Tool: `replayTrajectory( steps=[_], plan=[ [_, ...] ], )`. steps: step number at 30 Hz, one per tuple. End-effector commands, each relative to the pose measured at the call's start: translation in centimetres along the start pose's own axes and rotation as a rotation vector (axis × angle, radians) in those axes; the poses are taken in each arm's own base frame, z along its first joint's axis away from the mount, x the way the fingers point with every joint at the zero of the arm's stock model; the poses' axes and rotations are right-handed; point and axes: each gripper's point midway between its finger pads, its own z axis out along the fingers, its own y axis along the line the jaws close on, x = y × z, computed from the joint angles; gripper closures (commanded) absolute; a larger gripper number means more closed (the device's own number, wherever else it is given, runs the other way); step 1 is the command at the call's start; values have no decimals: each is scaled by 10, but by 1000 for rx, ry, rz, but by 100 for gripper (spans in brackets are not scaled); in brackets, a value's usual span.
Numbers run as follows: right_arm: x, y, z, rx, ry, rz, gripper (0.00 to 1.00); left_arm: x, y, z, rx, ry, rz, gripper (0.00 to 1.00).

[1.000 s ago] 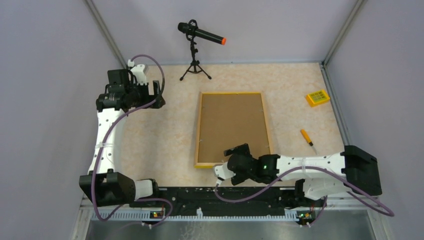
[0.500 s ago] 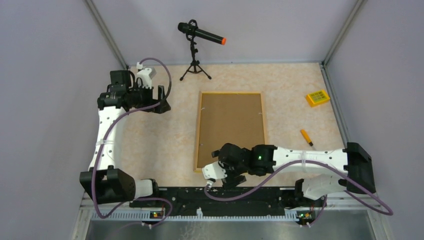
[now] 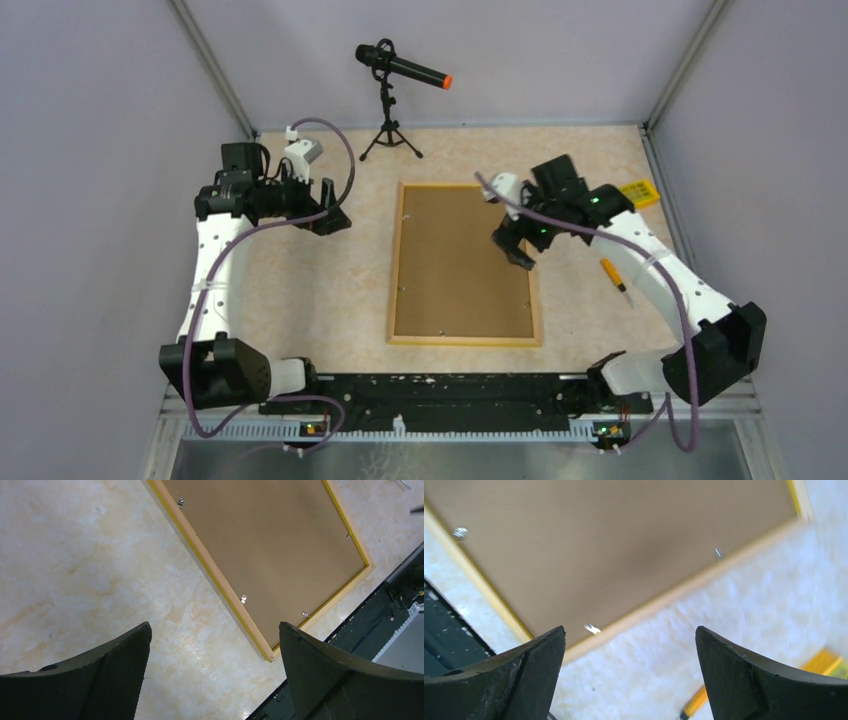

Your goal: Take the photo out of the frame

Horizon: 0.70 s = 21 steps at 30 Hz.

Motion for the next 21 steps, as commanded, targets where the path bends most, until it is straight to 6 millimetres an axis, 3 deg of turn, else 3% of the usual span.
replayTrajectory(
  steps=[1, 6, 14, 21],
  plan=[
    [51, -32, -43, 17, 49, 285, 1, -7, -22, -9, 85, -48, 102, 1],
    [123, -54, -69, 115, 137, 441, 1, -10, -25, -7, 110, -56, 126, 1],
    [209, -79, -96, 298, 253, 682, 1, -9, -29, 0, 148, -50, 107, 1],
    [267, -86, -89, 334, 331, 733, 2, -18, -57, 25, 135, -43, 190, 1]
  ],
)
